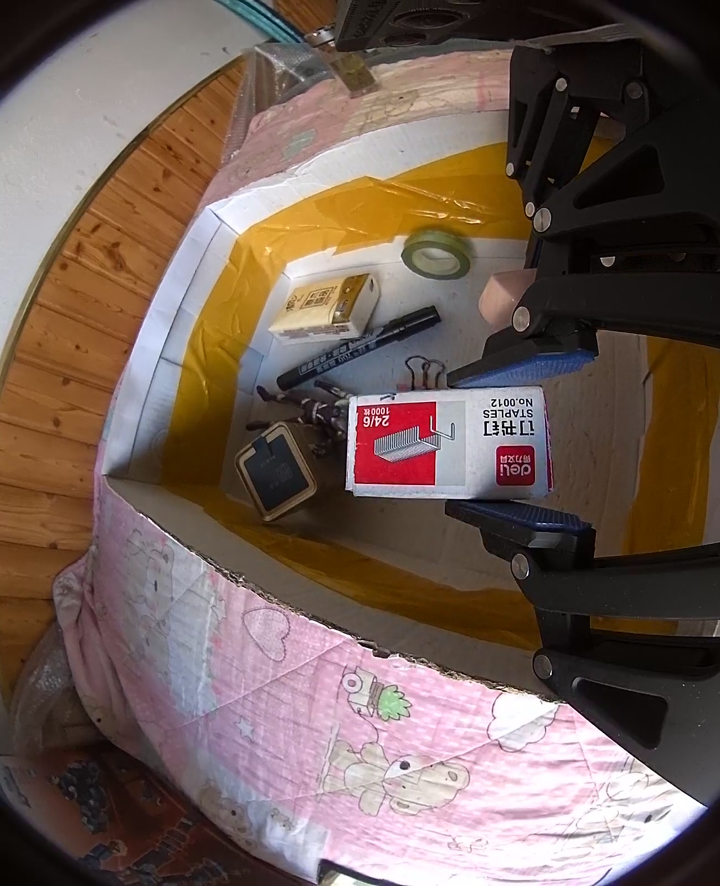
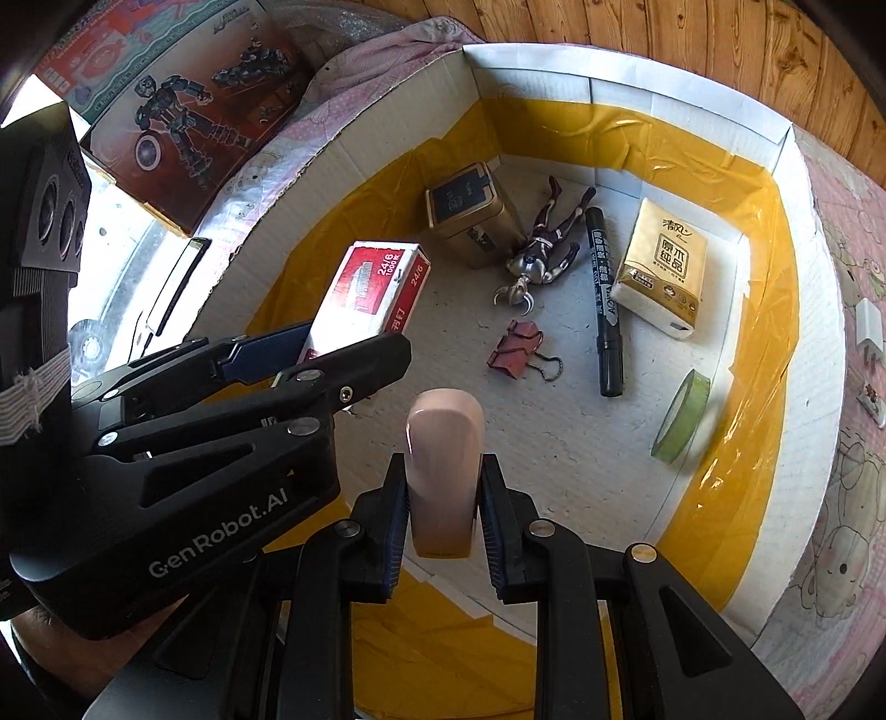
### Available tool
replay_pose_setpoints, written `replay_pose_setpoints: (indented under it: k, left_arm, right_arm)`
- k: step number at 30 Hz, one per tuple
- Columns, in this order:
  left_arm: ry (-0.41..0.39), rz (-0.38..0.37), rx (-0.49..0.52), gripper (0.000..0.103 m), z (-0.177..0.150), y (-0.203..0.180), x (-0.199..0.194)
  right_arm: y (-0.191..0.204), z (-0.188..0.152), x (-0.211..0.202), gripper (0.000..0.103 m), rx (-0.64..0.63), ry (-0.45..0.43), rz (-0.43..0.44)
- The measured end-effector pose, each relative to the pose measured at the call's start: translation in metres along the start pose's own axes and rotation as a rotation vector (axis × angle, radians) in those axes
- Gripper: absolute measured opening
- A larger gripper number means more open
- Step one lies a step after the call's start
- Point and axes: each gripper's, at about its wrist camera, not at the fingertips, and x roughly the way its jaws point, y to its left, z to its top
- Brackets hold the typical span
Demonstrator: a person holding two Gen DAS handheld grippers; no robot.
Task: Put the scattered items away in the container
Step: 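Open the right gripper to drop the pink item while the left gripper lowers the staples box, then lower the red staples box into the box and open the left gripper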
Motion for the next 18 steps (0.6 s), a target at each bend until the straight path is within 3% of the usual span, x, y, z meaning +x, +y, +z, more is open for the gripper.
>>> replay_pose_setpoints:
  k: [18]
  left_arm:
    - [0.023,-0.015,-0.040,0.041,-0.0011,0.0046,0.0080]
  right_arm:
    - [-0.0017,-0.0022,-0.0013,0.030,0.012,0.002,0.022]
